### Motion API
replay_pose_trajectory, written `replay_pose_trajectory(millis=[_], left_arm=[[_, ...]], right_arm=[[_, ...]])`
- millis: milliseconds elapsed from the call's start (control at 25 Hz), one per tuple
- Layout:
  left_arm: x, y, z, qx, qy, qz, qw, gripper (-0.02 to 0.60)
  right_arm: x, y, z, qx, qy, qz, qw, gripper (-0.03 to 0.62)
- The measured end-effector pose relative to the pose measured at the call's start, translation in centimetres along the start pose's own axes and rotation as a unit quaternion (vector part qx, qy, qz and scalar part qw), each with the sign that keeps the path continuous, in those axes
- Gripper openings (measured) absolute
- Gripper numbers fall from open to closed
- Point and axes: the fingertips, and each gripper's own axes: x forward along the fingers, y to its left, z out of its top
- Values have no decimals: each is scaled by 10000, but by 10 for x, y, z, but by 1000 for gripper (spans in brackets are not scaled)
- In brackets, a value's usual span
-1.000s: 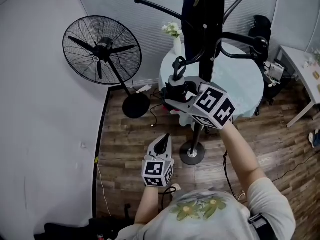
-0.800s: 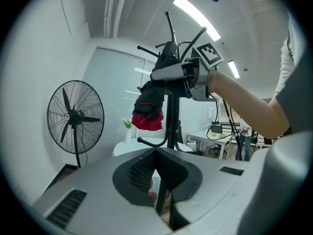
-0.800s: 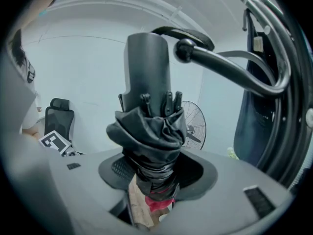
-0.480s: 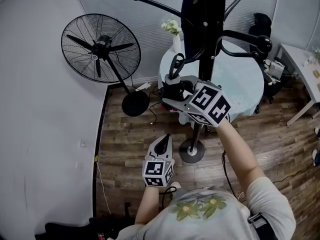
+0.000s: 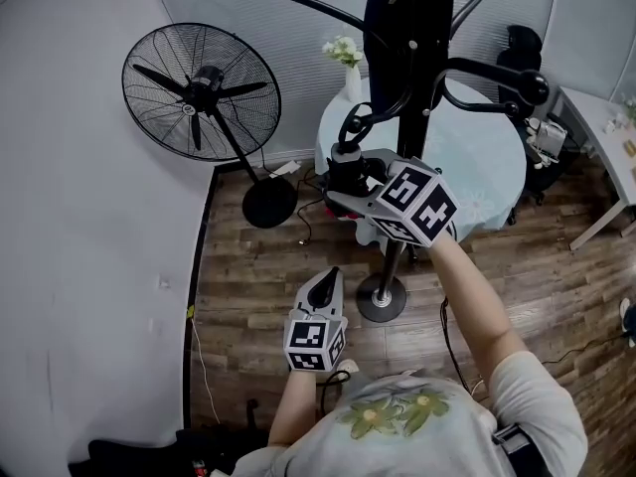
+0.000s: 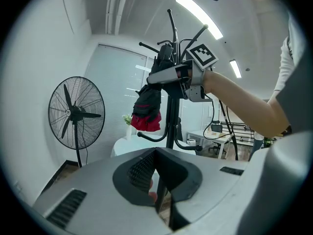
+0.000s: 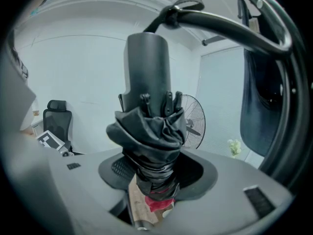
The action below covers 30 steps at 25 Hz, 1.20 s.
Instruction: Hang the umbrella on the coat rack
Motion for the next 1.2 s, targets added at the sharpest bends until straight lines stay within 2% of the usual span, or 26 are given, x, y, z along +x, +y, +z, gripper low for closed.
replay_pose_trajectory(millis=[1200], left_arm=[[-3,-3,-4,-32,31,9,10000,3]], right_arm=[[-15,-23,-23,452,117,-294,9985,224]])
